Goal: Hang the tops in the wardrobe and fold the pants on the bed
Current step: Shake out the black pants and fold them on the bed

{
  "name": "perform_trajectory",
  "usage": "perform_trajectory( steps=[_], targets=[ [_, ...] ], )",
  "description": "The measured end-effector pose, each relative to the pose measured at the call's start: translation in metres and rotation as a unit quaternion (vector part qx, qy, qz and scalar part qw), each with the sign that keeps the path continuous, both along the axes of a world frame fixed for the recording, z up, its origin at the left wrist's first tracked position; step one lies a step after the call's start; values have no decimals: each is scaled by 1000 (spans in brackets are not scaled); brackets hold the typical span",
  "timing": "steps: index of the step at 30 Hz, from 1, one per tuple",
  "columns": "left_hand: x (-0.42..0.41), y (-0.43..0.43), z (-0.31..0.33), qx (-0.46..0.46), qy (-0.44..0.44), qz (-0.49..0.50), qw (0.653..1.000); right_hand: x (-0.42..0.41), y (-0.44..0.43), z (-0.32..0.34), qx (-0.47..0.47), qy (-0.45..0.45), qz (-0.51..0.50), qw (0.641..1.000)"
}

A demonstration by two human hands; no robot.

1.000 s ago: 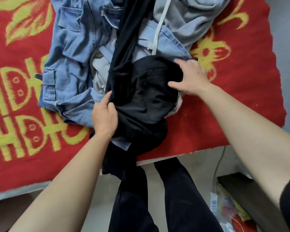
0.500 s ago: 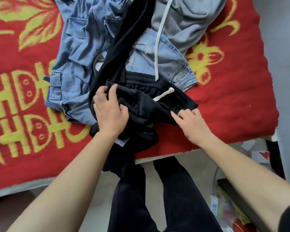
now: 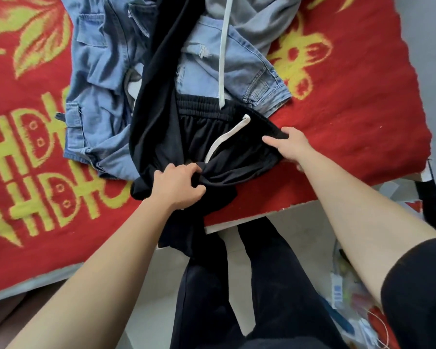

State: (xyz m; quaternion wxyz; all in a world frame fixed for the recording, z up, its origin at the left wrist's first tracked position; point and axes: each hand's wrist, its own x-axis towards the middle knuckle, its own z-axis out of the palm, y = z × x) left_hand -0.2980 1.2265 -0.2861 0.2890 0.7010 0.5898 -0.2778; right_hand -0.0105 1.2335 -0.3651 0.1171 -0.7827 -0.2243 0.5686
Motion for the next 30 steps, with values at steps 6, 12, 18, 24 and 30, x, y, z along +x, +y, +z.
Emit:
perform_trajectory(
  steps=[6, 12, 18, 24, 30],
  targets=[
    [38, 54, 13, -47, -182, 422, 887, -22, -24, 26, 167, 29, 63, 983],
    [72, 61, 0, -87, -256, 500, 823, -38, -47, 46, 148, 202, 226, 941],
    [67, 56, -28, -13, -199, 455, 868, -20, -22, 32, -18, 55, 415, 908],
    [44, 35, -24, -48, -264, 442, 856, -35, 63, 41, 198, -137, 142, 960],
    [29, 22, 13, -43, -192, 196, 961, -133, 128, 82, 130, 33, 318, 938]
  ],
)
